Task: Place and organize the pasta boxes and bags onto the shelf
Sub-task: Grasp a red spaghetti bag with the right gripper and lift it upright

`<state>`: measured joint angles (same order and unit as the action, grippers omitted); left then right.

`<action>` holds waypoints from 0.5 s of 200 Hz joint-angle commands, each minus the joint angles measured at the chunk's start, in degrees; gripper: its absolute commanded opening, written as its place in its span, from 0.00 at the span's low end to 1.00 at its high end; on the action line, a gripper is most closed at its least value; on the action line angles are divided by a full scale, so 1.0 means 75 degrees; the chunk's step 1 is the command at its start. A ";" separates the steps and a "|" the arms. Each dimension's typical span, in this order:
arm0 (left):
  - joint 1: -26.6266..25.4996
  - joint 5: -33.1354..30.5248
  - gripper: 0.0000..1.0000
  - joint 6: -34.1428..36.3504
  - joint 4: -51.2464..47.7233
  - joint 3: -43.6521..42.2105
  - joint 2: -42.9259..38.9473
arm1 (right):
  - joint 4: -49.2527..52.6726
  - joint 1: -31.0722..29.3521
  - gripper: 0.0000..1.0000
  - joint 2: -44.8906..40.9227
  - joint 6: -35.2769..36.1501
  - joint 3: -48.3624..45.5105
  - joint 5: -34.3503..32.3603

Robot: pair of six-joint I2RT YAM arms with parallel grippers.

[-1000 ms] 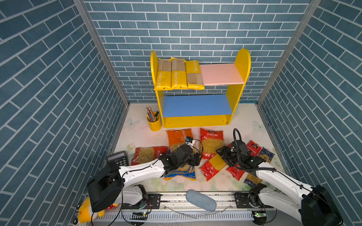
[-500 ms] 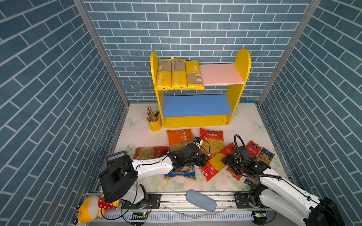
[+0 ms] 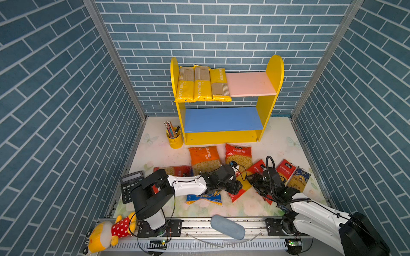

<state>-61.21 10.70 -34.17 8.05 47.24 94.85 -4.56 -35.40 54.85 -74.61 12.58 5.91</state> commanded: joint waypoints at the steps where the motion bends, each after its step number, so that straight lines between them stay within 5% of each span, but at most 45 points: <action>1: -0.0013 0.0187 0.61 -0.0078 0.0254 -0.0168 0.0028 | -0.0672 -0.0050 0.62 0.0015 0.0444 0.0139 -0.0073; 23: -0.0018 0.0249 0.58 -0.0099 0.0251 -0.0138 0.0076 | -0.0658 -0.0079 0.51 0.0221 0.0921 0.0632 -0.0073; 58: -0.0016 0.0316 0.57 -0.0260 0.0377 -0.0167 -0.0013 | -0.0239 -0.0174 0.15 0.0907 0.0970 0.0966 -0.0073; 100: 0.0051 0.0126 0.58 -0.0329 0.0383 -0.0249 -0.0767 | 0.0317 -0.0449 0.00 0.0567 0.1159 0.1087 -0.0683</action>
<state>-61.14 12.78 -36.69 10.92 45.82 93.56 -5.58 -37.76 61.36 -69.67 17.91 4.38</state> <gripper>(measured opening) 0.573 0.105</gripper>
